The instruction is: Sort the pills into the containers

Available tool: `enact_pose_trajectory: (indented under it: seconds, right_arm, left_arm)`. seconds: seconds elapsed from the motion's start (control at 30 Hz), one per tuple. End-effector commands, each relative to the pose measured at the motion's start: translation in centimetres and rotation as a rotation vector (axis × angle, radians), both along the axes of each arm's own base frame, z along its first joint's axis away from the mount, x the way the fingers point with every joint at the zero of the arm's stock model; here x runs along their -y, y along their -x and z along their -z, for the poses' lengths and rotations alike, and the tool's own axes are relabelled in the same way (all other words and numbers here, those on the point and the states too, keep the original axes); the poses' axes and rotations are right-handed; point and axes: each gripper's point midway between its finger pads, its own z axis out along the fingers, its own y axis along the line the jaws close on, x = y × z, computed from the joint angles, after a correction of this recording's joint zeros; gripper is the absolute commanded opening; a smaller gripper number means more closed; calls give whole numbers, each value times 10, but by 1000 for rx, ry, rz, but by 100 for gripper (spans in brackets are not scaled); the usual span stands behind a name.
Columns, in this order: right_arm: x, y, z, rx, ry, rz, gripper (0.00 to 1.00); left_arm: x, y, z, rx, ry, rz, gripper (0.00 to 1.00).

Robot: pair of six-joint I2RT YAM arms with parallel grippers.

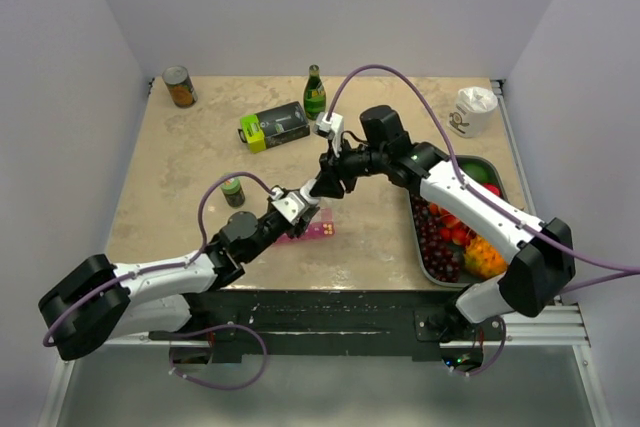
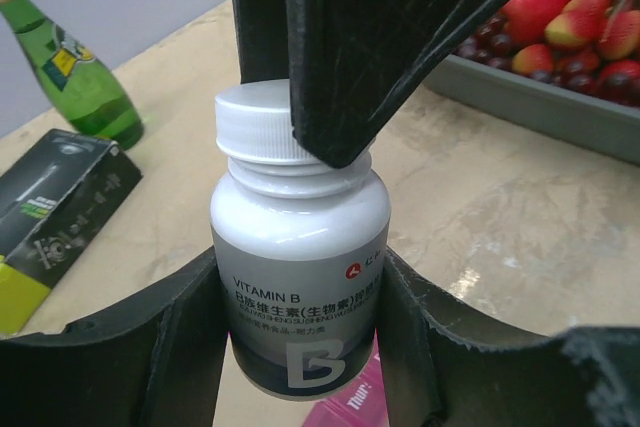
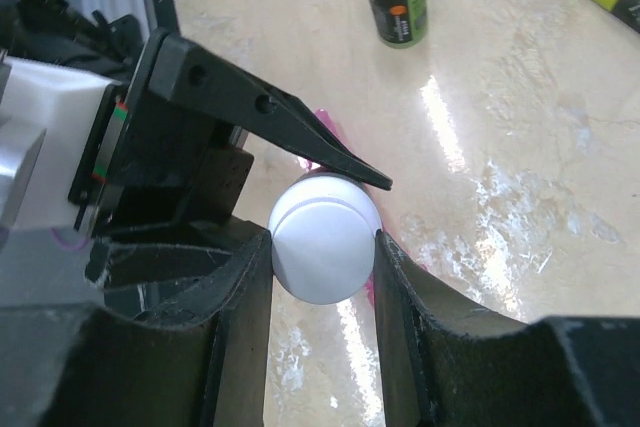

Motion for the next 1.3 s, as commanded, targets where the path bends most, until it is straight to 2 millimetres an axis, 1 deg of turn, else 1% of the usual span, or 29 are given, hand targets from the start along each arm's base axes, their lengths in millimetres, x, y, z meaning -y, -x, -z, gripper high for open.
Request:
enact_pose_trajectory:
  seconds: [0.0, 0.07, 0.1, 0.17, 0.2, 0.3, 0.33, 0.4, 0.47, 0.5, 0.53, 0.57, 0.63, 0.7, 0.73, 0.77, 0.8, 0.83, 0.87, 0.9, 0.93, 0.97, 1.0, 1.03, 1.07, 1.1, 1.2, 1.23, 1.27]
  right_arm:
    - [0, -6, 19, -55, 93, 122, 19]
    - [0, -7, 15, -48, 84, 113, 26]
    - [-2, -4, 10, -43, 67, 82, 35]
    - [-2, -2, 4, -26, 51, 49, 47]
    - [-3, 1, -4, -17, 30, 19, 57]
    - [-2, 3, -20, 17, -5, -31, 68]
    - [0, 5, -26, 23, -8, -42, 75]
    - [2, 6, -39, 59, -33, -76, 80]
    - [5, 12, -54, 94, -60, -130, 88]
    - [8, 12, -57, 104, -63, -140, 90]
    - [10, 18, -60, 96, -72, -167, 92]
    - [12, 19, -67, 138, -82, -194, 98]
    - [17, 26, -68, 150, -75, -233, 99]
    - [19, 34, -73, 201, -89, -298, 99]
    - [23, 40, -72, 195, -78, -322, 99]
    - [24, 44, -78, 265, -89, -382, 99]
    - [27, 47, -79, 284, -85, -407, 99]
    - [33, 55, -76, 273, -66, -432, 99]
    - [34, 57, -83, 368, -74, -493, 99]
    - [37, 65, -84, 397, -82, -548, 99]
    - [45, 77, -79, 381, -67, -588, 99]
    - [46, 77, -80, 466, -75, -640, 99]
    - [47, 79, -79, 494, -75, -667, 99]
    - [50, 85, -75, 479, -77, -698, 99]
    - [48, 86, -77, 507, -90, -725, 99]
    - [46, 89, -75, 491, -95, -744, 99]
    - [39, 96, -66, 431, -81, -783, 92]
    - [38, 94, -62, 428, -63, -779, 90]
    - [37, 94, -60, 399, -52, -763, 81]
  left_arm:
    - [-2, -19, -126, 283, 257, -110, 0]
    - [1, -19, -117, 272, 226, -100, 0]
    - [4, -18, -114, 270, 214, -82, 0]
    - [6, -14, -105, 255, 189, -56, 0]
    - [11, -10, -103, 249, 180, -22, 0]
    - [16, -3, -95, 219, 158, 28, 0]
    - [16, 0, -97, 217, 164, 38, 0]
    - [17, 4, -90, 197, 157, 63, 0]
    - [16, 8, -89, 187, 152, 77, 0]
    - [17, 11, -88, 180, 150, 94, 0]
    - [15, 13, -89, 179, 155, 95, 0]
    - [17, 17, -87, 170, 150, 120, 0]
    - [18, 24, -89, 167, 156, 153, 0]
    - [19, 29, -84, 149, 141, 178, 0]
    - [18, 32, -87, 151, 146, 188, 0]
    - [19, 34, -83, 136, 134, 199, 0]
    - [21, 38, -82, 127, 132, 224, 0]
    - [20, 41, -85, 127, 137, 235, 0]
    - [21, 44, -80, 105, 121, 248, 0]
    - [23, 50, -79, 98, 116, 282, 0]
    - [23, 54, -82, 99, 119, 304, 0]
    - [24, 58, -77, 76, 104, 324, 0]
    - [27, 65, -75, 63, 100, 365, 0]
    - [28, 69, -78, 60, 100, 387, 0]
    - [28, 71, -75, 47, 93, 403, 0]
    - [30, 76, -75, 38, 96, 429, 0]
    - [30, 80, -78, 34, 108, 442, 0]
    - [29, 80, -79, 33, 111, 441, 0]
    - [29, 80, -80, 36, 113, 441, 0]
